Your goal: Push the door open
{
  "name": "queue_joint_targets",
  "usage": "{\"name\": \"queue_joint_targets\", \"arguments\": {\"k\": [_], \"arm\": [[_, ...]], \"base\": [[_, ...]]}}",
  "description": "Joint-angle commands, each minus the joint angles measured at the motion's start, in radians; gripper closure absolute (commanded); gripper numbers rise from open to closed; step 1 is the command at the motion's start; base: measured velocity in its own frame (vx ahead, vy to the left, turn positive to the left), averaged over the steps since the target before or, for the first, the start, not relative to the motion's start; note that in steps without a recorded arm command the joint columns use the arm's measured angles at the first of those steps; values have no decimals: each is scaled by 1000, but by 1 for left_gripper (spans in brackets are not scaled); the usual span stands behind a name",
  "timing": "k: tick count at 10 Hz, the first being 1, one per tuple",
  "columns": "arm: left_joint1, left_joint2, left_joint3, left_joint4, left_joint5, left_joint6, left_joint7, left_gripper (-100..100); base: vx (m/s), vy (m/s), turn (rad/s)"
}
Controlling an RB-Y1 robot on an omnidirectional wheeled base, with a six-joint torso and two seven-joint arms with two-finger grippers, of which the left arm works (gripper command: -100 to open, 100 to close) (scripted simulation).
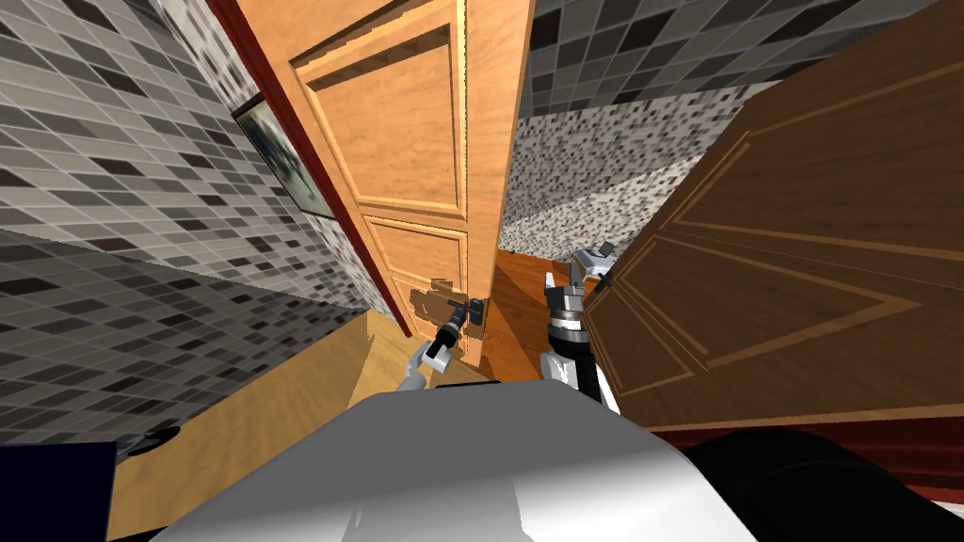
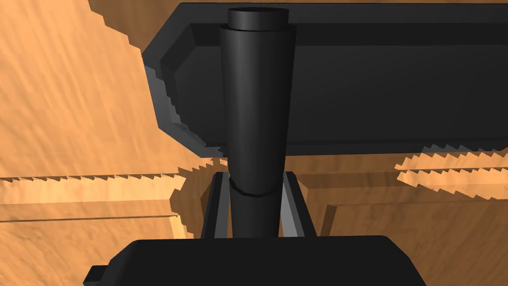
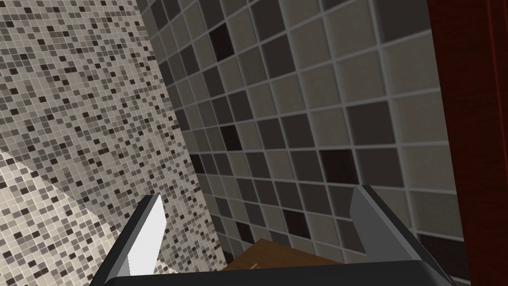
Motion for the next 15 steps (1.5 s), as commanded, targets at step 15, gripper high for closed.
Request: {"name": "queue_joint_targets", "arguments": {"k": [15], "arm": [[-48, 0, 177, 49, 10, -3, -39, 100]], "base": [[106, -116, 55]]}}
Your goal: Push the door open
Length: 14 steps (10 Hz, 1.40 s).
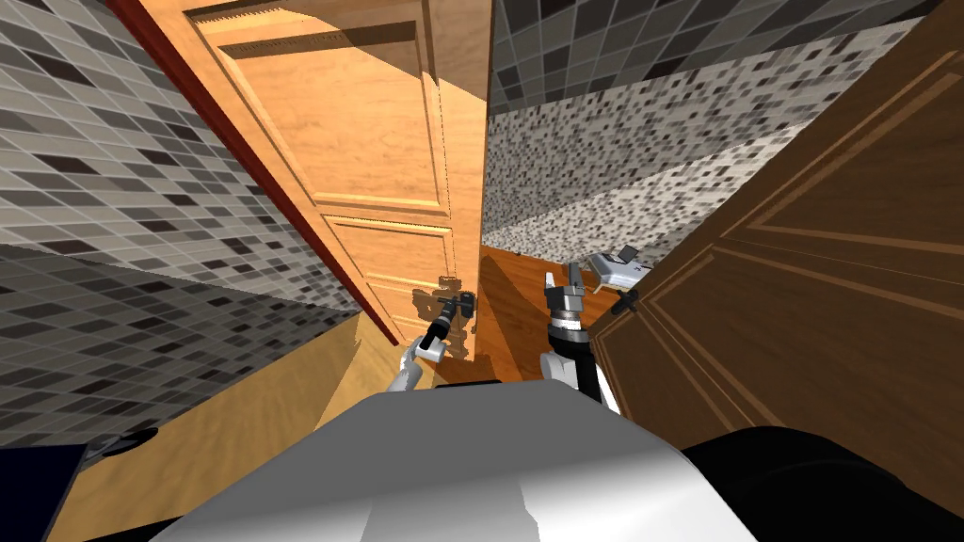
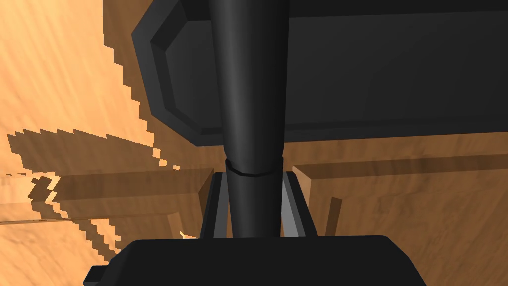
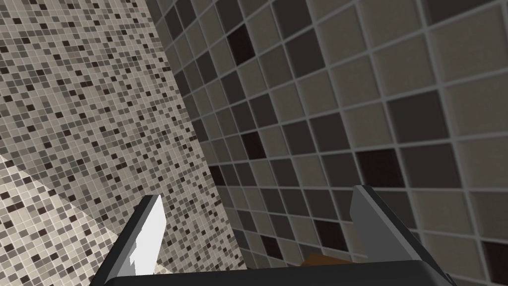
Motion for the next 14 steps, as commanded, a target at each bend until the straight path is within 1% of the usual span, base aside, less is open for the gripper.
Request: {"name": "queue_joint_targets", "arguments": {"k": [1, 4, 5, 6, 7, 8, 10, 12, 13, 14], "arm": [[-4, 10, 37, -5, 4, -1, -3, 100], [-10, 3, 66, 6, 6, -2, -9, 100], [-14, -2, 84, 12, 7, -3, -13, 100], [-16, -5, 92, 15, 7, -3, -15, 100], [-20, -11, 108, 21, 8, -4, -19, 100], [-22, -14, 116, 24, 9, -4, -20, 100], [-28, -27, 141, 33, 10, -5, -26, 100], [-32, -38, 159, 40, 11, -6, -30, 100], [-28, -32, 154, 41, 12, -7, -27, 100], [-31, -23, 170, 41, 14, -7, -30, 100]], "base": [[124, -135, 75], [106, -124, 65], [93, -151, 62], [110, -124, 89], [112, -128, 75], [125, -144, 70], [136, -132, 70], [111, -141, 68], [53, -60, 45], [107, -39, 40]]}}
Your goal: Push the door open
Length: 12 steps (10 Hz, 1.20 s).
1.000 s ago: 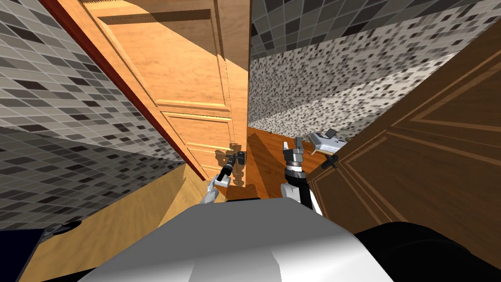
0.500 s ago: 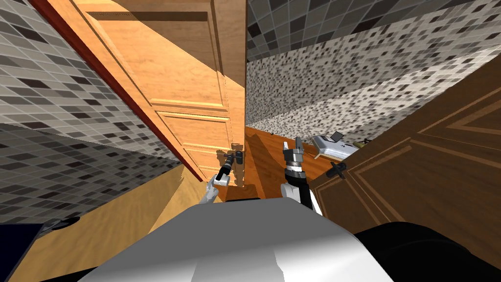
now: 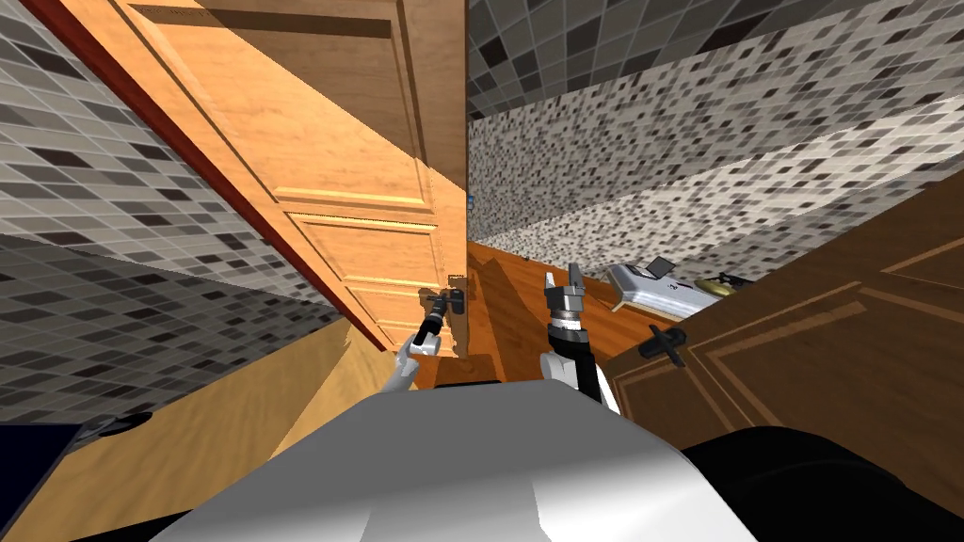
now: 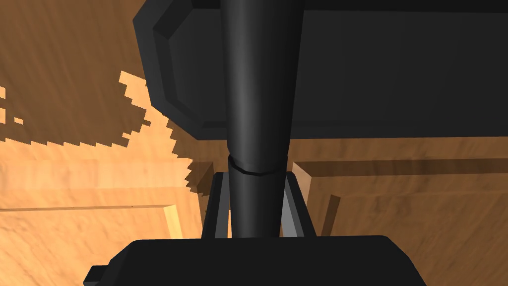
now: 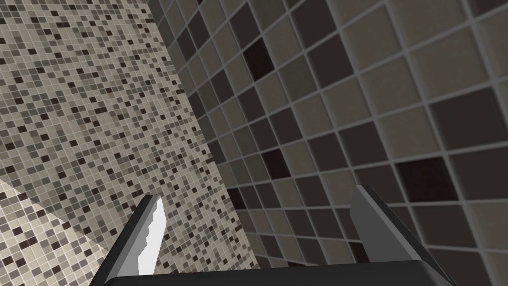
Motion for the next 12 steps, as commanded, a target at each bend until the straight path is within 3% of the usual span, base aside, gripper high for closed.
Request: {"name": "queue_joint_targets", "arguments": {"k": [1, 7, 12], "arm": [[0, 11, 14, -3, 1, -2, -3, 100], [-5, 39, 87, 5, 11, -3, -19, 100], [-9, 48, 142, 11, 18, -5, -32, 100]], "base": [[164, -81, 43], [193, -110, 60], [153, -98, 68]]}}
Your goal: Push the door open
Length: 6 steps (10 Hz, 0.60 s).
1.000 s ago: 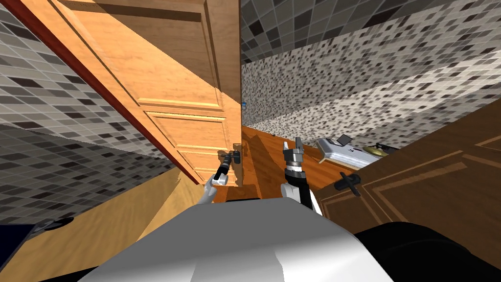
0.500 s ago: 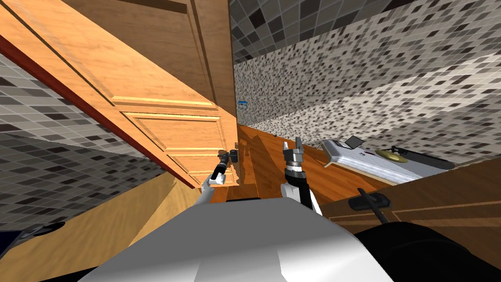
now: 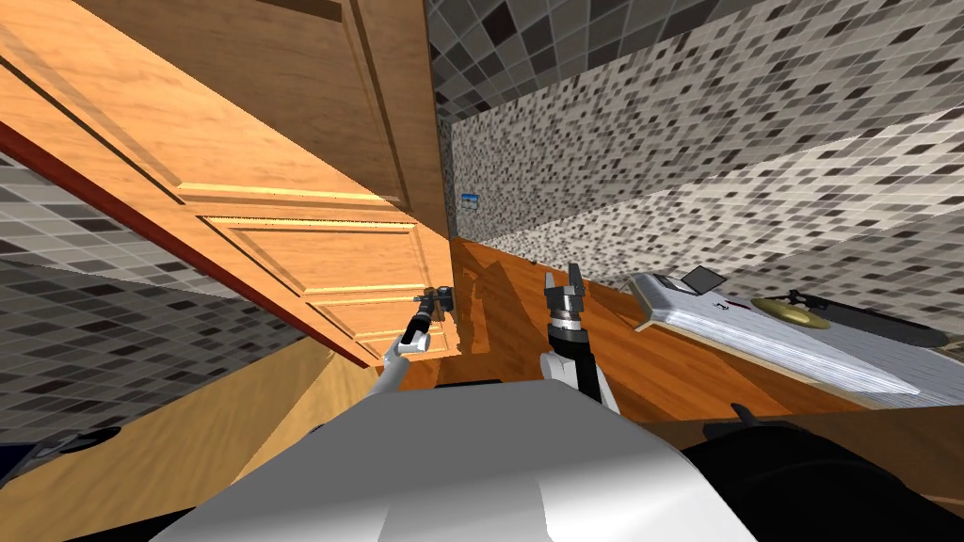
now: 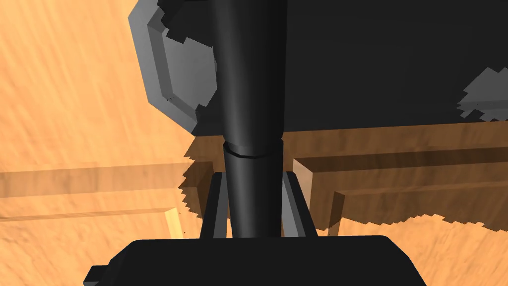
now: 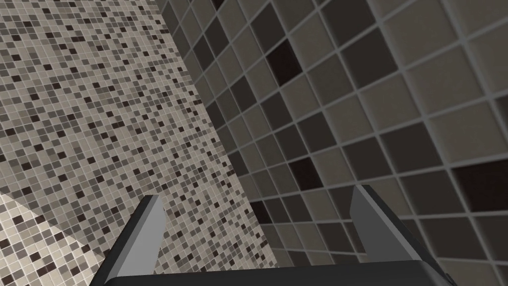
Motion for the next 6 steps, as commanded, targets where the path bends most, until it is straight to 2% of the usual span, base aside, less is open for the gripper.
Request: {"name": "queue_joint_targets", "arguments": {"k": [1, 6], "arm": [[5, 10, 33, -13, 4, 5, -7, 100], [1, 8, 89, -7, 11, 4, -19, 100]], "base": [[118, -94, 56], [127, -107, 76]]}}
